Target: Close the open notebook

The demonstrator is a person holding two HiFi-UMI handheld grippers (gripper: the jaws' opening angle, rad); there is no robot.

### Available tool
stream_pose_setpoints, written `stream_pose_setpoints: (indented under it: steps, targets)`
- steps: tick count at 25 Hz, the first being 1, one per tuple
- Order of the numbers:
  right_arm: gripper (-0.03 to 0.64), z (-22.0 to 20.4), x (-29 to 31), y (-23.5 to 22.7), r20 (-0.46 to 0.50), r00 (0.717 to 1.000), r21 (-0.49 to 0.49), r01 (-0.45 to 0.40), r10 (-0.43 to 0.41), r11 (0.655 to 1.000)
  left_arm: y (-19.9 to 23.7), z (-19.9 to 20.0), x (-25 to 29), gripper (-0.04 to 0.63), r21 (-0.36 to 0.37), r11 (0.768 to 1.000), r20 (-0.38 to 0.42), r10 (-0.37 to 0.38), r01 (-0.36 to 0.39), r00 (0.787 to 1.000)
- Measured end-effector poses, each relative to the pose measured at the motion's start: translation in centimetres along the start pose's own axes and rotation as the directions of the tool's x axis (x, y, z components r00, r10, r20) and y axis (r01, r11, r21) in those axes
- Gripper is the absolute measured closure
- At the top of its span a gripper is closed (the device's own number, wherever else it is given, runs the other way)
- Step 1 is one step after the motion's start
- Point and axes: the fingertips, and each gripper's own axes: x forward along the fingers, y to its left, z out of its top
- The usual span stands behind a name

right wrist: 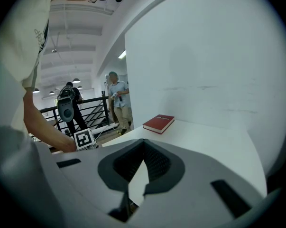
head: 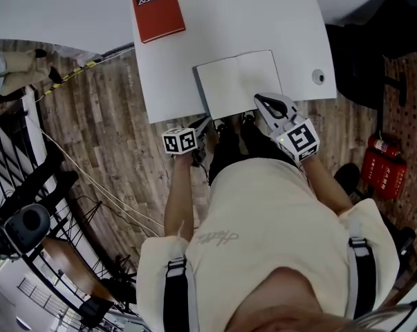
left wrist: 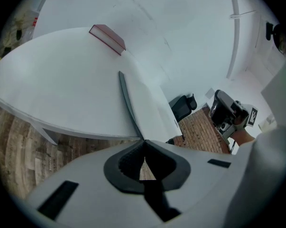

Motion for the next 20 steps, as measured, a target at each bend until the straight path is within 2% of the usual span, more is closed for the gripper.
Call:
stream_pose_setpoints:
  steps: [9,14,20]
  targets:
    - [0.609,0.4,-0.1,-0.1,0.002,0.999,0.008,0.038,-0.038,0.999,-3.0,1.6,-1.2,0.574,0.03,0.999,0.024,-0.046,0.045,0.999]
    - [0.609,0.4,-0.3,-0.1,0.015,0.997,0.012,0.07,-0.07,0.997,-6.7,3.1,-1.5,0.574,0.087,0.992,0.045,-0.098,0.094,0.994]
    - [0.609,0.1,-3.1,-0.9,0.035,0.993,0.013,0.109,-0.11,0.994,-11.1,3.5,-1.3,0.574,0.194,0.977,0.028,-0.099,0.092,0.995]
